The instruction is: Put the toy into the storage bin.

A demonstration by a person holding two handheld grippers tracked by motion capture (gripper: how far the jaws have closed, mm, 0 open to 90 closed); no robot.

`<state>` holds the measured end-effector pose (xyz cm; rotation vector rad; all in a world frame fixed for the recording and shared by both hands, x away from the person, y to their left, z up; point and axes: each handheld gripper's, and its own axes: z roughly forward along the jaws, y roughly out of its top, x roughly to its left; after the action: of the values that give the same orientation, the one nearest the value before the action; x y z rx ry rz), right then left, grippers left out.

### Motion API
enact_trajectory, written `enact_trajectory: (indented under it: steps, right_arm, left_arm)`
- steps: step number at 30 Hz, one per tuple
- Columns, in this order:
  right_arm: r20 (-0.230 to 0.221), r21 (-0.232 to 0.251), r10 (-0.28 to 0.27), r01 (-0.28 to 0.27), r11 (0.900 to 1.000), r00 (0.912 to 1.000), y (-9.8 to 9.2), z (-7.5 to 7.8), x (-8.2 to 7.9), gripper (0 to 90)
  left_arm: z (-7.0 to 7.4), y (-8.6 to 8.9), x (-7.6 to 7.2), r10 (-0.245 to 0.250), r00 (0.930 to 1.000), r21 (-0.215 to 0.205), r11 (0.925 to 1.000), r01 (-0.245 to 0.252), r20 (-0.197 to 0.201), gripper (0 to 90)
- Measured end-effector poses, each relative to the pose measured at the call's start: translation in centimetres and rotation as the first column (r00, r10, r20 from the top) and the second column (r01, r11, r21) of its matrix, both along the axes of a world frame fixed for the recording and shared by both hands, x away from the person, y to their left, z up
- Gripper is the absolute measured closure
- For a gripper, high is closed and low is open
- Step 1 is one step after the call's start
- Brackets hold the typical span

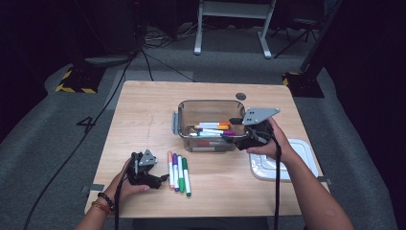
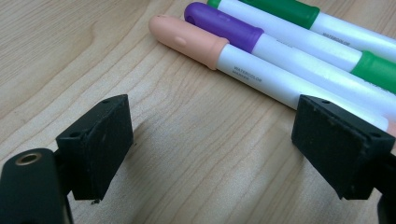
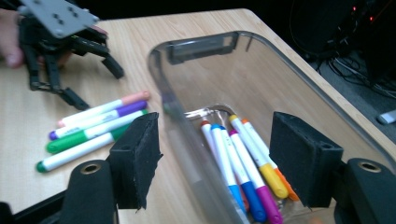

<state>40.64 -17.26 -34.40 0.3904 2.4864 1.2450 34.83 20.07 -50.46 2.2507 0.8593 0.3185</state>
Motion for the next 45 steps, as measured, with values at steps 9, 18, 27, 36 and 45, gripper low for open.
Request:
enact_trajectory:
  steps: [9,18,27,36,45]
  right_arm:
    - [-0.003,0.035,0.041,-0.041,0.999,0.9991,1.3,-2.9,-3.4,35.6]
    - [-0.079,-0.004,0.104,-0.104,0.995,0.9915,5.0,-8.2,-4.6,35.9]
    - [-0.144,-0.016,0.11,-0.113,0.993,0.9835,8.8,-11.5,-4.4,35.9]
    - [-0.139,-0.037,0.055,-0.061,0.997,0.9887,11.8,-13.6,-3.5,37.9]
    - [-0.156,-0.065,-0.032,0.022,0.998,0.9872,12.5,-14.8,-2.2,44.5]
  left_arm:
    - [0.0,0.0,0.0,0.0,1.0,0.0,1.0,0.0,0.0,13.0]
    - [0.0,0.0,0.0,0.0,1.0,0.0,1.0,0.0,0.0,13.1]
    - [0.0,0.0,0.0,0.0,1.0,0.0,1.0,0.0,0.0,13.0]
    - [0.0,0.0,0.0,0.0,1.0,0.0,1.0,0.0,0.0,13.1]
    - [0.0,0.0,0.0,0.0,1.0,0.0,1.0,0.0,0.0,13.1]
